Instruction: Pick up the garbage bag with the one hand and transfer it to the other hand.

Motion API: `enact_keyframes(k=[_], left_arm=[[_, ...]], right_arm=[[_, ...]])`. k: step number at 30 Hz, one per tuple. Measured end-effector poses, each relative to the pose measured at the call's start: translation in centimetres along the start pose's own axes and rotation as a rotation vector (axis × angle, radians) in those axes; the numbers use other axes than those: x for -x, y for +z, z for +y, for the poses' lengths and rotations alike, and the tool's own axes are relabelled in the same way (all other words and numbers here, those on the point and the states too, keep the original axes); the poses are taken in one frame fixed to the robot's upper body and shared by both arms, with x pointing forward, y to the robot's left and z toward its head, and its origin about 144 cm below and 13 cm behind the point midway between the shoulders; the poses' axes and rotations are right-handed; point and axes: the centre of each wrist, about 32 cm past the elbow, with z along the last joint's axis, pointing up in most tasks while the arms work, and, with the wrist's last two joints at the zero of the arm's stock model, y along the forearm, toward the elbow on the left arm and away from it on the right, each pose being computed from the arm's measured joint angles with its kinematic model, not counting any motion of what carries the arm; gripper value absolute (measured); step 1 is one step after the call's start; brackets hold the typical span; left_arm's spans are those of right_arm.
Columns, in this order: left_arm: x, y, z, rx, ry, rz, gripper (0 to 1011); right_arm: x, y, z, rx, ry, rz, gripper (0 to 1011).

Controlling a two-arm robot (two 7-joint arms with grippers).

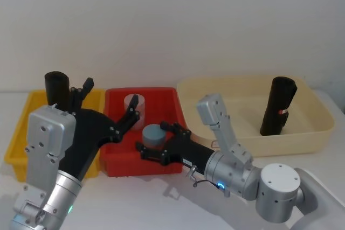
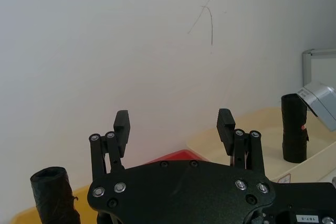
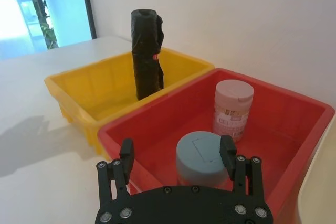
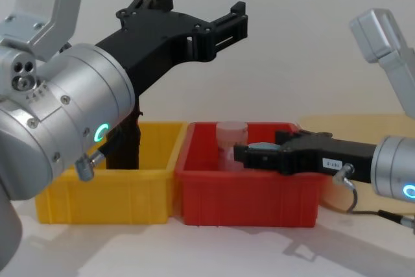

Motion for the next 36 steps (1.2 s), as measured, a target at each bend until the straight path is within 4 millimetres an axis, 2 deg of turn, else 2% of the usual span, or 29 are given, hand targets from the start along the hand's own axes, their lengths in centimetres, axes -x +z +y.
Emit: enact_keyframes(k=[16, 36], left_arm=[[0.0, 0.0, 0.0, 0.000, 0.000, 0.000, 1001], [0.0, 0.0, 0.0, 0.000, 0.000, 0.000, 1000]], right_arm=[[-0.3, 0.5, 0.2, -0.020, -0.012, 0.012, 1004], [-1.1, -0.1, 0.6, -0.001, -0.043, 0.001, 1004]])
